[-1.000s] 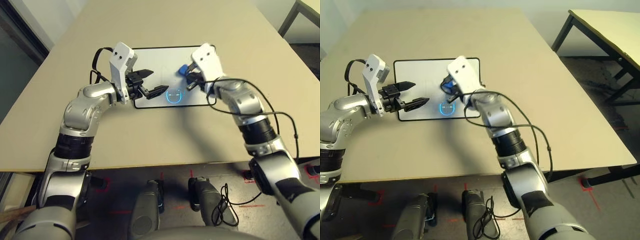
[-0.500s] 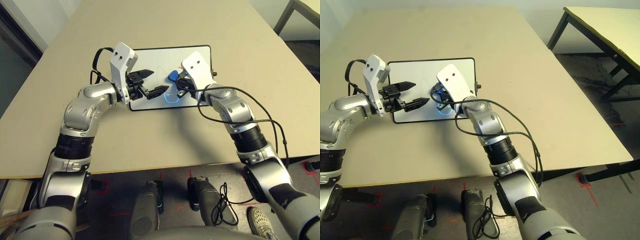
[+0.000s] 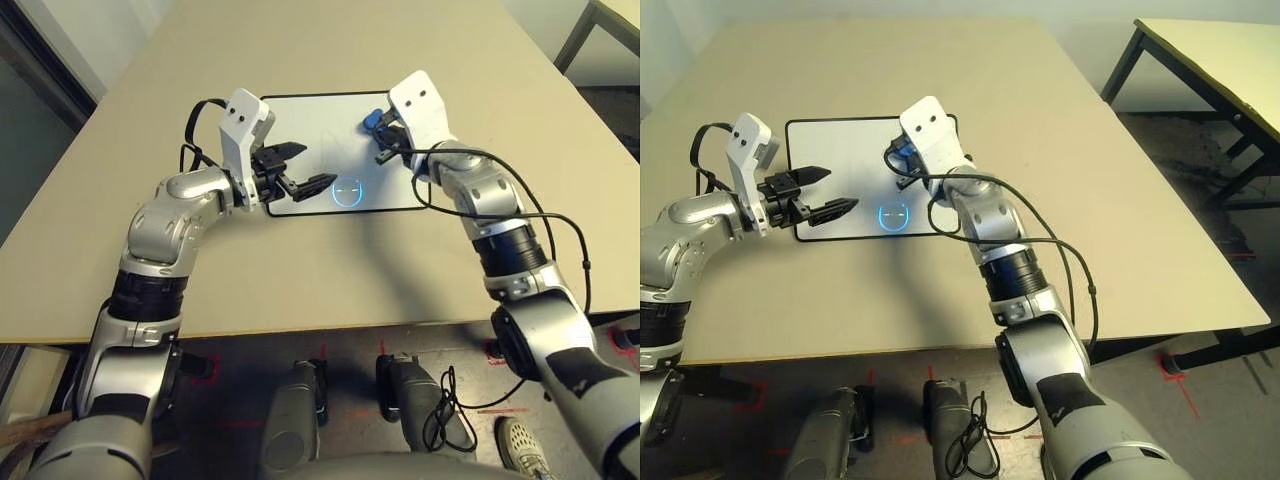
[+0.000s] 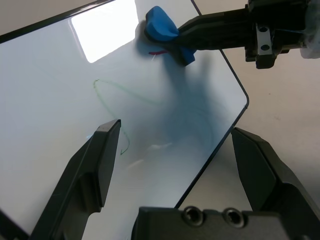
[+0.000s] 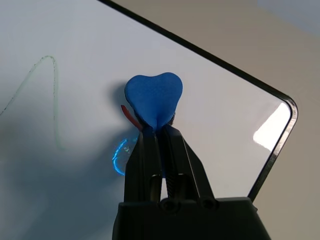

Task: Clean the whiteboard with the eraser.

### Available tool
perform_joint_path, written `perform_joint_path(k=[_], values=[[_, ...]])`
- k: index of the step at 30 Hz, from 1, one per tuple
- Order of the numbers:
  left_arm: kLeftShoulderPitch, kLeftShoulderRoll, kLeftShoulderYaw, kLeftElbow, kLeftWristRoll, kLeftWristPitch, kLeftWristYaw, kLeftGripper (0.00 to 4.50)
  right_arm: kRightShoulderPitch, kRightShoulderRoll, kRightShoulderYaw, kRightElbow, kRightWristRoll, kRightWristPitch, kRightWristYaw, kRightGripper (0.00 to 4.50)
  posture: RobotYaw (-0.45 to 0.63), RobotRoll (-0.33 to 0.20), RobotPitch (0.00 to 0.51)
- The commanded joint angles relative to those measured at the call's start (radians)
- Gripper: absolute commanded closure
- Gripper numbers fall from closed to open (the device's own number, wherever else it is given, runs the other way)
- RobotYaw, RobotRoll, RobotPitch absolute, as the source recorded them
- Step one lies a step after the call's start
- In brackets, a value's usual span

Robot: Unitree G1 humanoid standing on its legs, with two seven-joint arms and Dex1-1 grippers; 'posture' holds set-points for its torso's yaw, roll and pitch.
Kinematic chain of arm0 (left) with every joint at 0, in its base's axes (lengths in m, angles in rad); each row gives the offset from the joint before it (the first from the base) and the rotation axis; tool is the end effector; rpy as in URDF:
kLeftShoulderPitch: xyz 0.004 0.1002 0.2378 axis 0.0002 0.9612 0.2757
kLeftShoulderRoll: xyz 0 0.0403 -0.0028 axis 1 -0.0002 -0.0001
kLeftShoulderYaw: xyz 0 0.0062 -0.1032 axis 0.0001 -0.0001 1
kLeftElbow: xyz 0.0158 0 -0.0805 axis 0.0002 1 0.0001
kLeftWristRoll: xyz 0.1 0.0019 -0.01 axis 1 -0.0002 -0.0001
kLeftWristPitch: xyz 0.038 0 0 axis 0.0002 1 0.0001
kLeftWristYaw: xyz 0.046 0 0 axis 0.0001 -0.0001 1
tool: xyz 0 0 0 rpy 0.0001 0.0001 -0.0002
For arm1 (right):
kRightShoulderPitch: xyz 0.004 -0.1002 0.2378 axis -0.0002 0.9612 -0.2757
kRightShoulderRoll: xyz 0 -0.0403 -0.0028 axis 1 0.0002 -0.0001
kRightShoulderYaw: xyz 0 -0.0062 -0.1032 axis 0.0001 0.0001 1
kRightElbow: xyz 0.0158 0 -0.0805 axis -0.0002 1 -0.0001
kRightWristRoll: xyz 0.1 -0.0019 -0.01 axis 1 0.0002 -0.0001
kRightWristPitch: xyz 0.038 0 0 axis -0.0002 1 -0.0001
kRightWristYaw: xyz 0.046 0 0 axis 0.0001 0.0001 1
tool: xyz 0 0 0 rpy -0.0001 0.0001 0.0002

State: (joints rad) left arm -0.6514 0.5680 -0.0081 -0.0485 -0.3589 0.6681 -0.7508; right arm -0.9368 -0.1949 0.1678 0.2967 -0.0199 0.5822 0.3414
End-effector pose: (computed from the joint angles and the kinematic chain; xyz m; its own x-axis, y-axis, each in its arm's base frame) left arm 0.2884 0.2072 0.2090 0.6872 -0.7101 -0.1537 0.7261 0.6638 0.1794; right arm 0.3317 -0.1027 0.2102 0.8768 0.4675 -0.1120 -0.4751 0.8069 -0.3511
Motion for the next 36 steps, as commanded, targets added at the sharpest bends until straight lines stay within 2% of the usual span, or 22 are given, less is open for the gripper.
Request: perform_joint_path(k=[1, 6, 11, 21, 24, 36], values=[[0.007, 0.002, 0.001, -0.016, -0.003, 0.008, 0.001, 0.0, 0.066, 0.024, 0.037, -0.007, -0.012, 0.038, 0.01, 4.5, -0.02, 0.0, 0.208], [0.008, 0.002, 0.003, -0.018, -0.006, 0.012, 0.002, 0.0, 0.145, 0.059, 0.096, -0.088, -0.01, 0.091, 0.04, 4.5, -0.01, 0.0, 0.21], [0.009, 0.003, 0.003, -0.02, -0.006, 0.014, 0.002, 0.0, 0.151, 0.066, 0.102, -0.092, -0.014, 0.097, 0.047, 4.5, -0.01, 0.0, 0.212], [0.012, 0.0, 0.005, -0.025, -0.007, 0.016, 0.007, 0.0, -0.046, 0.031, -0.034, 0.081, -0.005, -0.039, -0.024, 4.5, -0.01, 0.0, 0.212], [0.012, 0.0, 0.004, -0.024, -0.007, 0.015, 0.007, 0.0, -0.064, 0.029, -0.046, 0.11, -0.006, -0.056, -0.036, 4.5, -0.01, 0.0, 0.21], [0.004, 0.005, 0.001, -0.024, -0.006, 0.017, 0.005, 0.0, 0.106, 0.094, 0.052, -0.021, -0.013, 0.028, 0.001, 4.5, -0.01, 0.0, 0.209]])
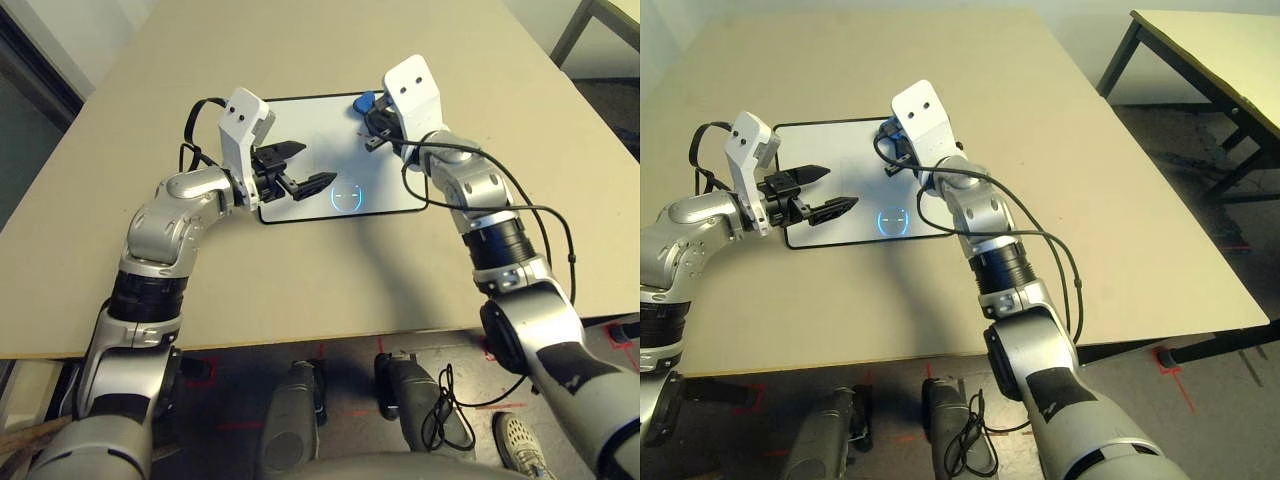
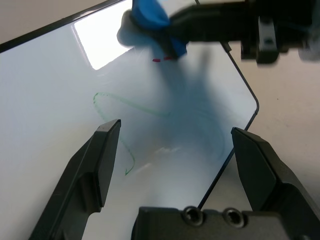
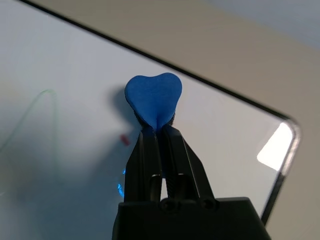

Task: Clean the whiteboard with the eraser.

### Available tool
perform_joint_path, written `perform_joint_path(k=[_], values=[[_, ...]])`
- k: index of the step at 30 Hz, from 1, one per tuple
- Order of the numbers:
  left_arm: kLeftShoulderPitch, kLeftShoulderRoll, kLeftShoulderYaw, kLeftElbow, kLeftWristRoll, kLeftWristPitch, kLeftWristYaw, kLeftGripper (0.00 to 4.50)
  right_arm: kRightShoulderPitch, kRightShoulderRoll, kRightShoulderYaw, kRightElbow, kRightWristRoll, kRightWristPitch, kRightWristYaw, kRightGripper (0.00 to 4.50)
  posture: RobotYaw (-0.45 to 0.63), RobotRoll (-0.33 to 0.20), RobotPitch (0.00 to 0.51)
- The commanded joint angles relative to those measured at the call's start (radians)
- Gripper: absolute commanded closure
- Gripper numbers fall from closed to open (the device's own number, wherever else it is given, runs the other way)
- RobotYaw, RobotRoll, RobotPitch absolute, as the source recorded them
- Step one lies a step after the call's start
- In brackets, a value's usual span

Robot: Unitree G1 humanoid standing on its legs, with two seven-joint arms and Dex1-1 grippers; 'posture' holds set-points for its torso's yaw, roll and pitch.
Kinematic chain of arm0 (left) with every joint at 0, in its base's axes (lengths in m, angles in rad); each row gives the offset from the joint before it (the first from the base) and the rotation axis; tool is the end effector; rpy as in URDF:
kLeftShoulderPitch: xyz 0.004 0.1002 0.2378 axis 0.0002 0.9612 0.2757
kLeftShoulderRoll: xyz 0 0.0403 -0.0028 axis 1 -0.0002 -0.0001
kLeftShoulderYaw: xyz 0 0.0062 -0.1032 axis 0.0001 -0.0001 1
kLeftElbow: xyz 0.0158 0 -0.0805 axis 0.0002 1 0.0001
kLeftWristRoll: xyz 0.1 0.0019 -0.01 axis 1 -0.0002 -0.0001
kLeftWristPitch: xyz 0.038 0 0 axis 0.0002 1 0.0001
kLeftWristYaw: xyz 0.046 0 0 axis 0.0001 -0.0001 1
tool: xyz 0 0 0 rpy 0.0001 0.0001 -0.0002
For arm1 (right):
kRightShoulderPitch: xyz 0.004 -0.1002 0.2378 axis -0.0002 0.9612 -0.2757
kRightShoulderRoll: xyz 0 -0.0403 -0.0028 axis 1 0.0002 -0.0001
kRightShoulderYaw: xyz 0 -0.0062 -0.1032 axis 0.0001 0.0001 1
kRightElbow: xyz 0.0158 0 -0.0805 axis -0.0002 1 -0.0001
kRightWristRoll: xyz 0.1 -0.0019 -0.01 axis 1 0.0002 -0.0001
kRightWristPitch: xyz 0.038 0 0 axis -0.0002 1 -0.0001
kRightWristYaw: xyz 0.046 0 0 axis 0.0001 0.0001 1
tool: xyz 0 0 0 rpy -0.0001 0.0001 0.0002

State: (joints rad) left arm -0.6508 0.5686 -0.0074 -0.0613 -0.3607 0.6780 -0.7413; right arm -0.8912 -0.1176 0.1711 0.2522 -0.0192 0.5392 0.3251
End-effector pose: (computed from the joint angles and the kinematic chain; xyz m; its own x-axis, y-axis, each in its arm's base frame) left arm 0.2873 0.2064 0.2102 0.6913 -0.7063 -0.1524 0.7220 0.6674 0.1825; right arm 0.3233 -0.0838 0.2016 0.8478 0.5270 -0.0587 -0.5170 0.7969 -0.3125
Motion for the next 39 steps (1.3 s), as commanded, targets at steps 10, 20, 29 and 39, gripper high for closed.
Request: perform_joint_path(k=[10, 20, 29, 39], values=[[0.001, 0.003, -0.001, -0.009, -0.003, 0.004, -0.005, 0.0, 0.006, -0.002, 0.009, 0.078, -0.015, 0.036, -0.002, 4.5, -0.01, 0.0, 0.204], [0.006, 0.001, -0.003, -0.015, -0.004, 0.006, -0.004, 0.0, -0.046, -0.017, -0.046, 0.152, -0.008, -0.02, -0.036, 4.5, -0.01, 0.0, 0.207], [0.002, 0.001, -0.004, -0.012, -0.003, 0.006, -0.004, 0.0, 0.042, 0.041, 0.033, 0.053, -0.011, 0.043, 0.005, 4.5, -0.01, 0.0, 0.208], [0.009, 0.007, 0.0, -0.021, -0.003, 0.011, -0.002, 0.0, -0.06, -0.014, -0.055, 0.166, -0.011, -0.036, -0.044, 4.5, 0.0, 0.0, 0.213]])
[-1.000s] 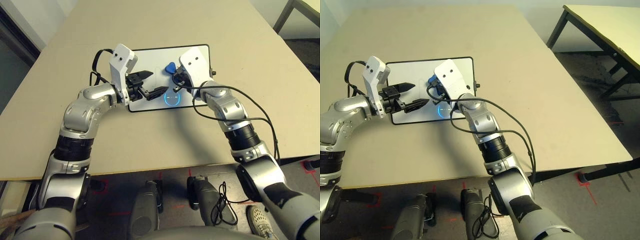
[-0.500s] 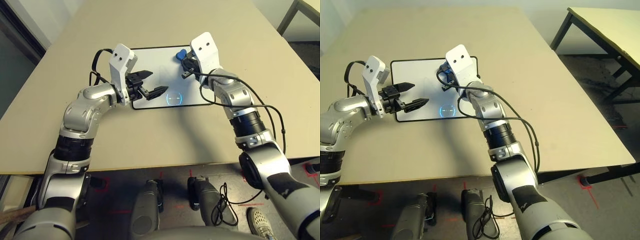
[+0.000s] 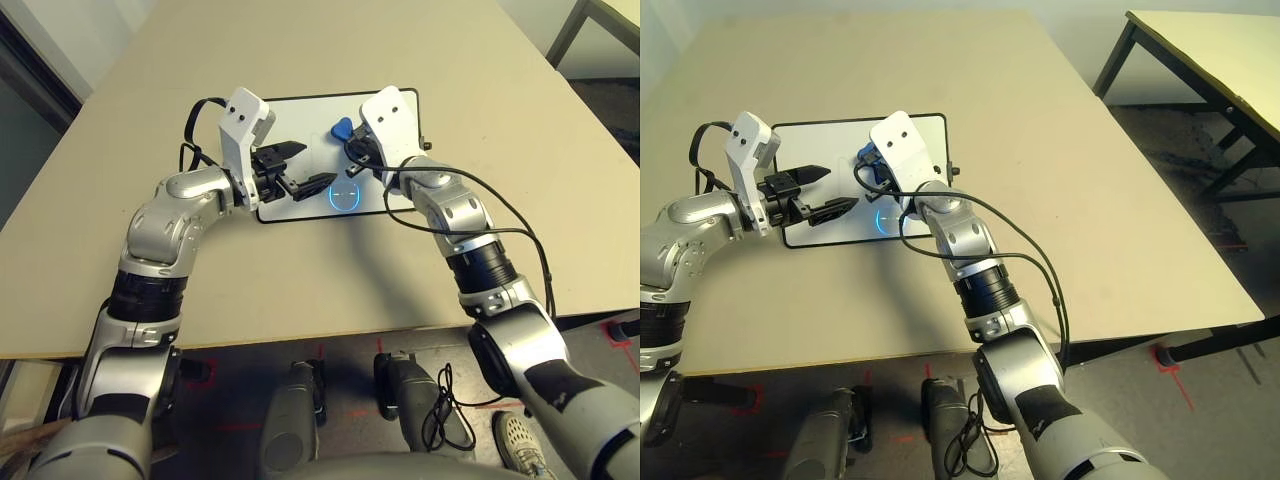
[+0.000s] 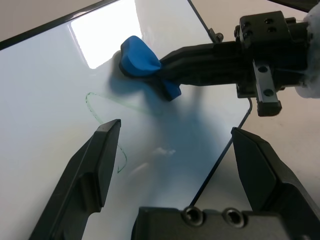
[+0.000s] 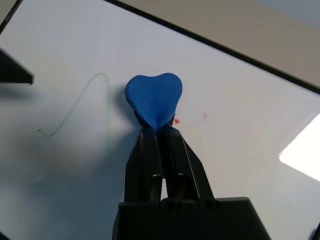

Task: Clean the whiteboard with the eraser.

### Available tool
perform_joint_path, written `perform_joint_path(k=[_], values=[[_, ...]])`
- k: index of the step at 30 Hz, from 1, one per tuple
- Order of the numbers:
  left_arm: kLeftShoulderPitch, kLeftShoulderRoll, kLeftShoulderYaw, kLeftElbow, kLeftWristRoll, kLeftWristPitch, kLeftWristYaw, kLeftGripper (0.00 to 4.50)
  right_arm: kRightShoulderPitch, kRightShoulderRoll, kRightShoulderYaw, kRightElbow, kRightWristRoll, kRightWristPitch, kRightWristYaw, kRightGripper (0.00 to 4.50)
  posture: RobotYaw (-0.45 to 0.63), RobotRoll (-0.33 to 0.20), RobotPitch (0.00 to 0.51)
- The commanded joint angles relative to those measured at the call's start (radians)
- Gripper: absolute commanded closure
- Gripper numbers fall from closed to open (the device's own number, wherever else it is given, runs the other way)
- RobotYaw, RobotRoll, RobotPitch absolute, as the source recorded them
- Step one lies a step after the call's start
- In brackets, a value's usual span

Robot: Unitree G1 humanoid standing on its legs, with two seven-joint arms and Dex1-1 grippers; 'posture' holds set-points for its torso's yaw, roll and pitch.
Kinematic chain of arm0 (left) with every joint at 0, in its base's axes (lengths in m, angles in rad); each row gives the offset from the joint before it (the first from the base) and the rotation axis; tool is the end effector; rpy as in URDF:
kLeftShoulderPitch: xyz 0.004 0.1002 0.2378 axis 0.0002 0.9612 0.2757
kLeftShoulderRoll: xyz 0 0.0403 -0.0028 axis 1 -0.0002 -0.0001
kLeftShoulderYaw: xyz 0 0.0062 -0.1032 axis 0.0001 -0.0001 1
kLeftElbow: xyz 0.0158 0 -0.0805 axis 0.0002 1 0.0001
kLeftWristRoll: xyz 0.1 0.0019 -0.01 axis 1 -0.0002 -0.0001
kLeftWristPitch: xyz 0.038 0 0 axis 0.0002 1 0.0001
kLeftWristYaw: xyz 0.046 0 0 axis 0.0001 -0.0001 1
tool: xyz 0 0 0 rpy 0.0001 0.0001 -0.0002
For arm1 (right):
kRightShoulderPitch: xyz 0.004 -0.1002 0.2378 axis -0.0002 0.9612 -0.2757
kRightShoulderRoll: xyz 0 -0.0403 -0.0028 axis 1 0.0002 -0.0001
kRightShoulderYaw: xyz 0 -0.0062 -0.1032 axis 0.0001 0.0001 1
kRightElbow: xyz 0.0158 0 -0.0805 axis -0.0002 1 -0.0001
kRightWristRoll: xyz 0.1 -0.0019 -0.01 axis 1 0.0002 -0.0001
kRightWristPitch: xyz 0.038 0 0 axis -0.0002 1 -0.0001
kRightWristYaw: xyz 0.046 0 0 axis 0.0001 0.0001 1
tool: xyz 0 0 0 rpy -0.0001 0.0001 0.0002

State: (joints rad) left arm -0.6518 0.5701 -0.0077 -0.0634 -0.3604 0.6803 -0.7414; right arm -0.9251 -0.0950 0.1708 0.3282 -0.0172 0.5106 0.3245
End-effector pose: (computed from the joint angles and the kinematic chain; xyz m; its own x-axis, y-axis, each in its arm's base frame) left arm 0.2871 0.2064 0.2107 0.6914 -0.7060 -0.1534 0.7219 0.6670 0.1843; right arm 0.3288 -0.0770 0.2004 0.8398 0.5383 -0.0707 -0.5325 0.7913 -0.3004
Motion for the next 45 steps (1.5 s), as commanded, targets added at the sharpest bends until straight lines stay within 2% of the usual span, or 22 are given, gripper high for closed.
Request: perform_joint_path(k=[1, 9, 13, 20, 23, 26, 32, 38, 41, 45], values=[[0.011, 0.006, 0.001, -0.019, -0.003, 0.009, -0.002, 0.0, -0.039, -0.043, -0.063, 0.105, -0.012, -0.017, -0.049, 4.5, 0.0, 0.0, 0.213], [0.011, 0.005, 0.001, -0.02, -0.004, 0.009, -0.002, 0.0, -0.03, -0.042, -0.059, 0.119, -0.015, -0.031, -0.052, 4.5, -0.01, 0.0, 0.213], [0.011, 0.006, 0.001, -0.019, -0.004, 0.008, -0.003, 0.0, 0.027, -0.013, -0.024, 0.056, -0.014, 0.01, -0.036, 4.5, -0.01, 0.0, 0.215], [0.009, 0.011, 0.003, -0.009, 0.002, 0.002, -0.004, 0.0, 0.179, 0.042, 0.098, -0.113, -0.017, 0.124, 0.016, 4.5, -0.01, 0.0, 0.214], [0.008, 0.023, 0.011, 0.016, 0.015, -0.017, -0.004, 0.0, 0.214, 0.042, 0.126, -0.117, -0.025, 0.127, 0.024, 4.5, 0.0, 0.0, 0.214], [0.004, 0.033, 0.016, 0.037, 0.02, -0.03, -0.005, 0.0, 0.197, 0.028, 0.109, -0.084, -0.027, 0.106, 0.014, 4.5, 0.0, 0.0, 0.214], [-0.014, 0.066, 0.032, 0.097, 0.034, -0.07, -0.01, 0.0, 0.067, -0.025, 0.006, 0.033, -0.018, 0.024, -0.038, 4.5, 0.0, 0.0, 0.213], [-0.015, 0.08, 0.037, 0.121, 0.039, -0.09, -0.014, 0.0, -0.025, -0.049, -0.053, 0.109, -0.009, -0.023, -0.06, 4.5, 0.0, 0.0, 0.21], [-0.009, 0.083, 0.039, 0.125, 0.041, -0.095, -0.015, 0.0, -0.018, -0.031, -0.041, 0.101, -0.008, -0.015, -0.048, 4.5, 0.0, 0.0, 0.21], [-0.003, 0.09, 0.041, 0.127, 0.042, -0.096, -0.016, 0.0, 0.049, 0.021, 0.028, 0.03, -0.01, 0.034, -0.01, 4.5, 0.01, 0.0, 0.211]])
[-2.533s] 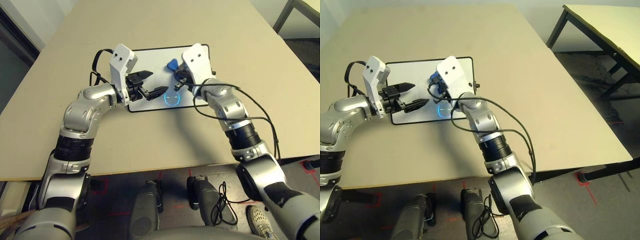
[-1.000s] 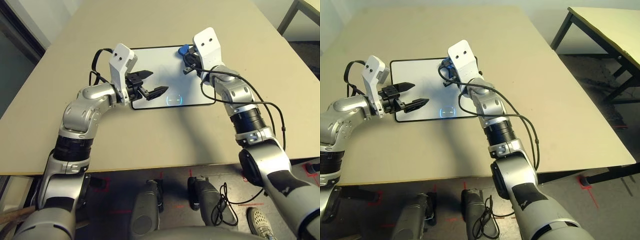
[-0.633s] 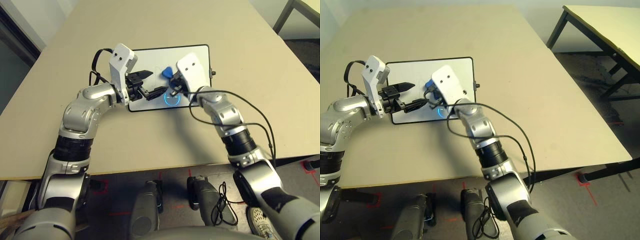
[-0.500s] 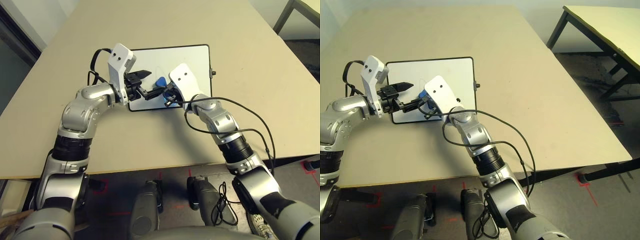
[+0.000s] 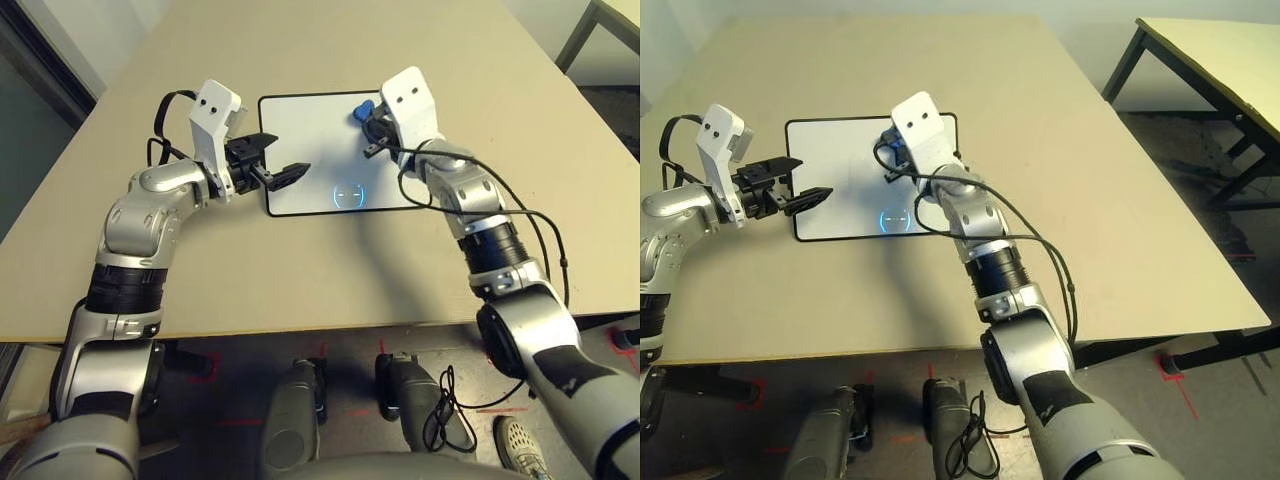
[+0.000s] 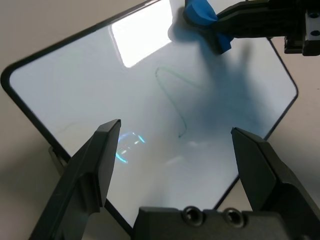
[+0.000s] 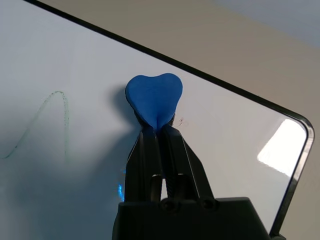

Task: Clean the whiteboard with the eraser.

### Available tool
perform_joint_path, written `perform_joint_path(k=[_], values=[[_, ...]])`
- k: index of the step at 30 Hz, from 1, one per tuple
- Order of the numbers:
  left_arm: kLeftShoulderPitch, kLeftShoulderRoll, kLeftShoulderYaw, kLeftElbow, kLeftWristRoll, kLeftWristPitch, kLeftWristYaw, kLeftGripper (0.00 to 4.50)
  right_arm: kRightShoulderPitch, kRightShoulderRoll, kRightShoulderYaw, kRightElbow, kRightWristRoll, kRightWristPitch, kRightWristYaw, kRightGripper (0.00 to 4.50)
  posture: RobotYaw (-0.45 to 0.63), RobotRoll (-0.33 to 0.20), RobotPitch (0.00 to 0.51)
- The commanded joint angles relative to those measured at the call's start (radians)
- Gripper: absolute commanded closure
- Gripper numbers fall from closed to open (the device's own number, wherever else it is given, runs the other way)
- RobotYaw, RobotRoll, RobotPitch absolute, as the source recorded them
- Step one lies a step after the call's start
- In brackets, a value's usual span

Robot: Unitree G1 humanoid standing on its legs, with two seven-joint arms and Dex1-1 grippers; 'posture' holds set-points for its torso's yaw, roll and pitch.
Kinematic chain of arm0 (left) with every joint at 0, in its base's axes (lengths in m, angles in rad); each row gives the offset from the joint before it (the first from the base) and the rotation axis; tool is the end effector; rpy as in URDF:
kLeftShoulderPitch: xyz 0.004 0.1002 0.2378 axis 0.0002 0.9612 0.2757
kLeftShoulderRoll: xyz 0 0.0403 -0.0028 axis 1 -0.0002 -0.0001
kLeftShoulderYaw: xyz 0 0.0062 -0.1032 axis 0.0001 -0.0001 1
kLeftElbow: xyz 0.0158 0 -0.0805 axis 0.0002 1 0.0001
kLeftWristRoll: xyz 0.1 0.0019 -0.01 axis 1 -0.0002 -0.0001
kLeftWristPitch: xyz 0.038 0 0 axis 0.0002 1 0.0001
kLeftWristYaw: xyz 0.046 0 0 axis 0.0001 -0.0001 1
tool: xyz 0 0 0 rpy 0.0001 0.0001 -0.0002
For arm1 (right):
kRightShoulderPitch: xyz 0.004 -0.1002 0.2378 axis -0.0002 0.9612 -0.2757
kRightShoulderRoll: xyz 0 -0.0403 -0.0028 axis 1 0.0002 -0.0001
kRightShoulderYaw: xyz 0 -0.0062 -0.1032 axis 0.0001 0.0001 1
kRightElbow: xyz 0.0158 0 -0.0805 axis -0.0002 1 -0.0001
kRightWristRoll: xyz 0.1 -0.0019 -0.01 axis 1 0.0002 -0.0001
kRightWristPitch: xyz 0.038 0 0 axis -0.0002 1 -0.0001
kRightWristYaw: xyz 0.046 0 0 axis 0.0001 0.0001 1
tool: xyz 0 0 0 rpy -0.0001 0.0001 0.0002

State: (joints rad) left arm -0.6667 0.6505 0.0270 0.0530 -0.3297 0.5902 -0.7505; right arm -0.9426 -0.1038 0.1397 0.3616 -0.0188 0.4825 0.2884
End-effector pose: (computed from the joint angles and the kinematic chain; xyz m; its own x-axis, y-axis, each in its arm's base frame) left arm 0.2917 0.2364 0.2162 0.7699 -0.6191 -0.1546 0.6371 0.7323 0.2405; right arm 0.3333 -0.0835 0.2035 0.8706 0.4904 -0.0394 -0.4790 0.8264 -0.2960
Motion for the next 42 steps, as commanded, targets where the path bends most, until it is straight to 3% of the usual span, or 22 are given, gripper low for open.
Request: perform_joint_path(k=[1, 9, 14, 18, 22, 35, 42], values=[[0.013, 0.013, 0.007, 0.01, 0.012, -0.005, -0.008, 0.0, 0.084, 0.042, 0.078, -0.024, -0.01, 0.077, 0.035, 4.5, 0.01, 0.0, 0.212], [0.022, 0.019, 0.014, -0.005, 0.012, 0.005, -0.005, 0.0, 0.158, 0.086, 0.166, -0.089, -0.022, 0.129, 0.075, 4.5, 0.03, 0.0, 0.212], [0.035, 0.014, 0.017, -0.027, 0.009, 0.013, 0.001, 0.0, 0.084, 0.071, 0.112, -0.001, -0.016, 0.078, 0.05, 4.5, 0.04, 0.0, 0.211], [0.052, 0.007, 0.018, -0.052, 0.004, 0.024, 0.008, 0.0, -0.04, 0.048, 0.029, 0.119, -0.006, -0.007, 0.003, 4.5, 0.04, 0.0, 0.211], [0.062, 0.003, 0.021, -0.073, -0.001, 0.037, 0.013, 0.0, -0.064, 0.046, 0.017, 0.156, -0.008, -0.032, -0.003, 4.5, 0.04, 0.0, 0.213], [0.057, -0.008, 0.016, -0.074, 0.003, 0.041, 0.014, 0.0, 0.141, 0.089, 0.17, -0.079, -0.026, 0.125, 0.078, 4.5, 0.03, 0.0, 0.221], [0.056, -0.01, 0.014, -0.075, 0.003, 0.041, 0.012, 0.0, 0.1, 0.078, 0.141, -0.054, -0.022, 0.116, 0.068, 4.5, 0.03, 0.0, 0.223]])
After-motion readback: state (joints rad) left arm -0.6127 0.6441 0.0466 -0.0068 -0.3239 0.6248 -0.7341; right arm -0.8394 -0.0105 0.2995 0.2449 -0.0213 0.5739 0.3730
